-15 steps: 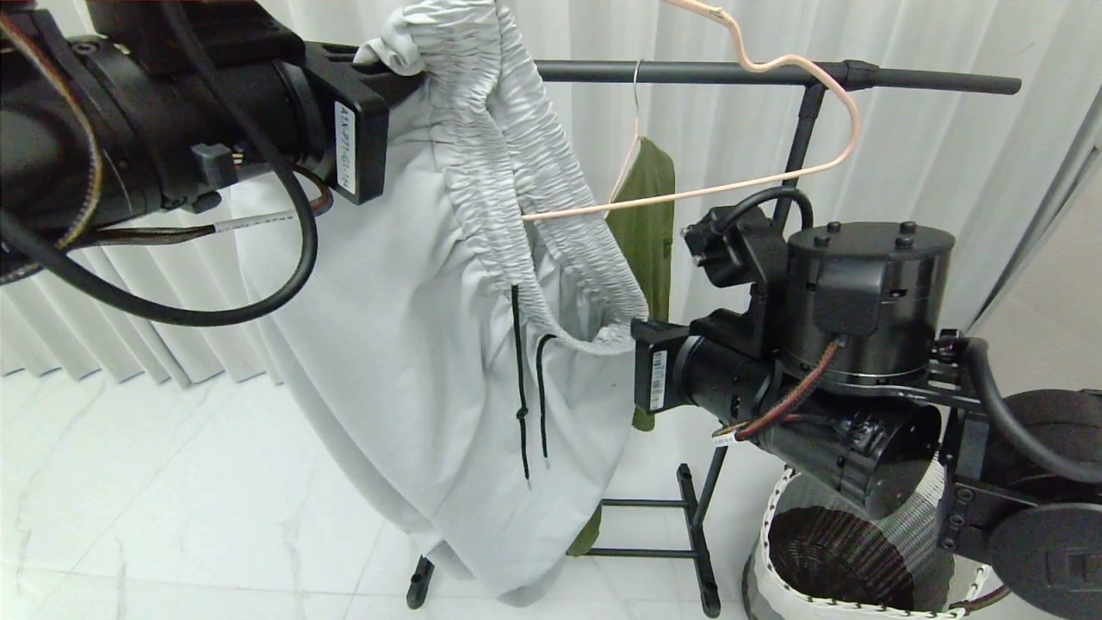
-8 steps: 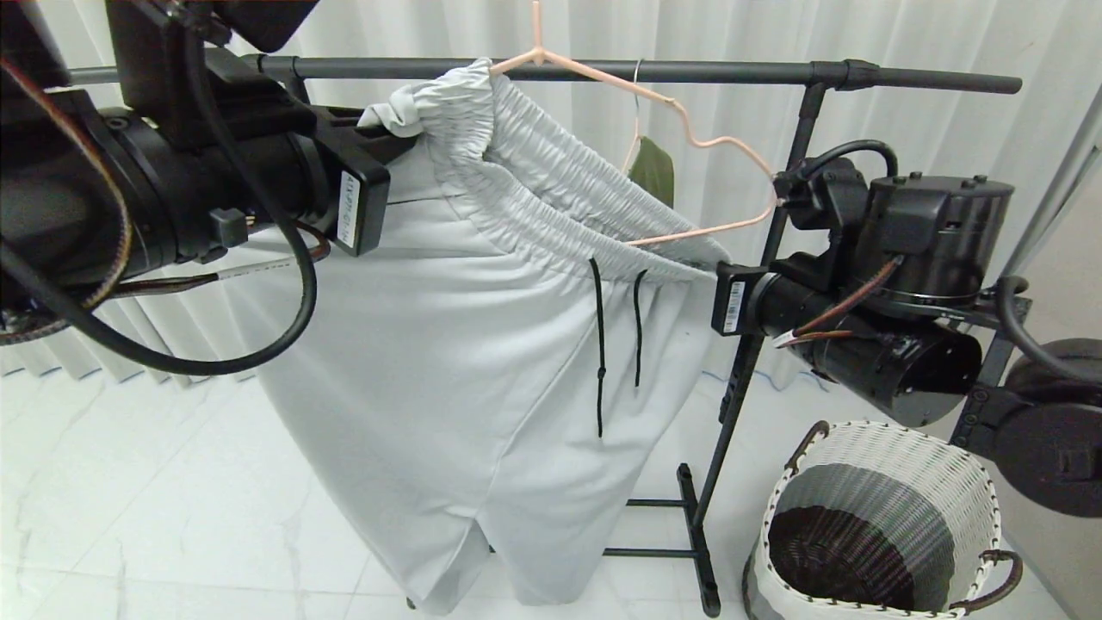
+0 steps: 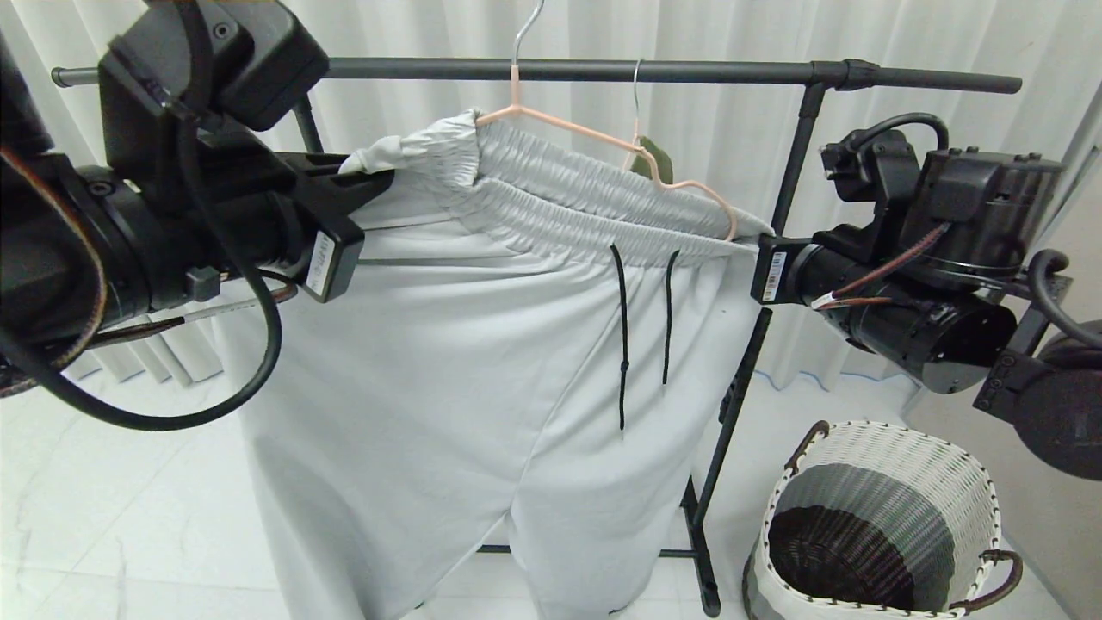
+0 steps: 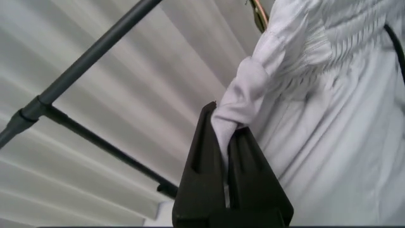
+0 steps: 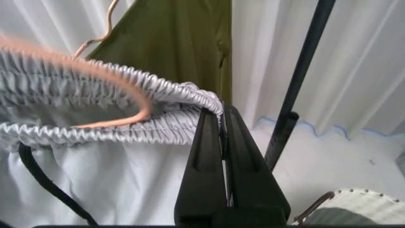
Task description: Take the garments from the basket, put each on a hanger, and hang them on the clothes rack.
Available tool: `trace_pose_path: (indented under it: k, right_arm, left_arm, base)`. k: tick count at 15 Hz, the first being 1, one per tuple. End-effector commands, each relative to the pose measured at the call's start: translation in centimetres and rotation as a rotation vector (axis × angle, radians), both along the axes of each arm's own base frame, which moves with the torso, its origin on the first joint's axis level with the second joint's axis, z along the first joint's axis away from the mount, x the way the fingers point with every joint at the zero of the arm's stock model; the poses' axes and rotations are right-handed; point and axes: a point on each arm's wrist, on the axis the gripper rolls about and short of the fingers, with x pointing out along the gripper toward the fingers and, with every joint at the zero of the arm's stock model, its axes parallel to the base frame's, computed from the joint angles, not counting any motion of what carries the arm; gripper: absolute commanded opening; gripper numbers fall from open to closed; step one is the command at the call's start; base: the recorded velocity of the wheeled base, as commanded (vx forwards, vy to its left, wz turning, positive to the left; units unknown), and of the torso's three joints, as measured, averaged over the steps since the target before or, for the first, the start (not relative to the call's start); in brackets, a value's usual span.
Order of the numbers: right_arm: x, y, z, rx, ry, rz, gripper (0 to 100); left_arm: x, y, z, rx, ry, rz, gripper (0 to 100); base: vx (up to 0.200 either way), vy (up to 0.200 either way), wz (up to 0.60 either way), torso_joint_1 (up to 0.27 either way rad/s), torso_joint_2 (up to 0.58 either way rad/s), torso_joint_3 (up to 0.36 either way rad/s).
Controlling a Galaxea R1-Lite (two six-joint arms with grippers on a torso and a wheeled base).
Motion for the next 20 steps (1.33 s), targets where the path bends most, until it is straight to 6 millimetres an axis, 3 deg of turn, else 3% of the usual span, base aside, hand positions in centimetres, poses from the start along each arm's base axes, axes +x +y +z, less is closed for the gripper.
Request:
trace_pose_path:
  k: [1,3,6,9,14,17,18,20]
  right_arm:
    - [-0.2,-0.1,0.4,-0.005,-0.014,0.002,0]
    - [-0.5,-0.3,0.7,-0.016,-0.028,0.012,0]
    - [-2.4,0.2,2.0,-0.039,-0.078,0.134,0]
    - [-4.7,2.1,2.7,-0.046,-0.103,0.233,0]
    - [-9.2,5.0,2.9,-0.104,-0.131,0.409,0]
    - [-10.1,5.6,2.7,-0.138,-0.126,0.446,0]
    - [-10.2,5.4,2.6,-0.155,-0.111,0.444,100]
    - [-10.5,4.7,3.0,-0.16,-0.106,0.442,100]
  left_arm:
    - [-0.6,0.7,-0.7,0.03,0.008,0.01,0]
    - [-0.7,1.2,-1.5,0.06,0.021,0.012,0]
    - [-0.2,2.1,-2.7,0.097,0.052,0.052,0]
    - [0.3,2.0,-3.3,0.109,0.077,0.064,0]
    - [1.2,1.8,-3.1,0.006,0.056,0.169,0]
    - [1.1,1.8,-2.9,-0.008,0.046,0.166,0]
    - [1.0,1.8,-2.8,-0.01,0.042,0.166,0]
    - [0.6,2.0,-2.6,-0.018,0.032,0.16,0]
  base:
    - [0.0,0.0,0.0,0.0,0.0,0.0]
    - [0.0,0.0,0.0,0.0,0.0,0.0]
    - [0.0,0.0,0.0,0.0,0.0,0.0]
    - [0.0,0.0,0.0,0.0,0.0,0.0]
    - [0.0,0.0,0.0,0.0,0.0,0.0]
    - [0.0,0.0,0.0,0.0,0.0,0.0]
    - [0.0,0.0,0.0,0.0,0.0,0.0]
    - [0.0,0.0,0.0,0.0,0.0,0.0]
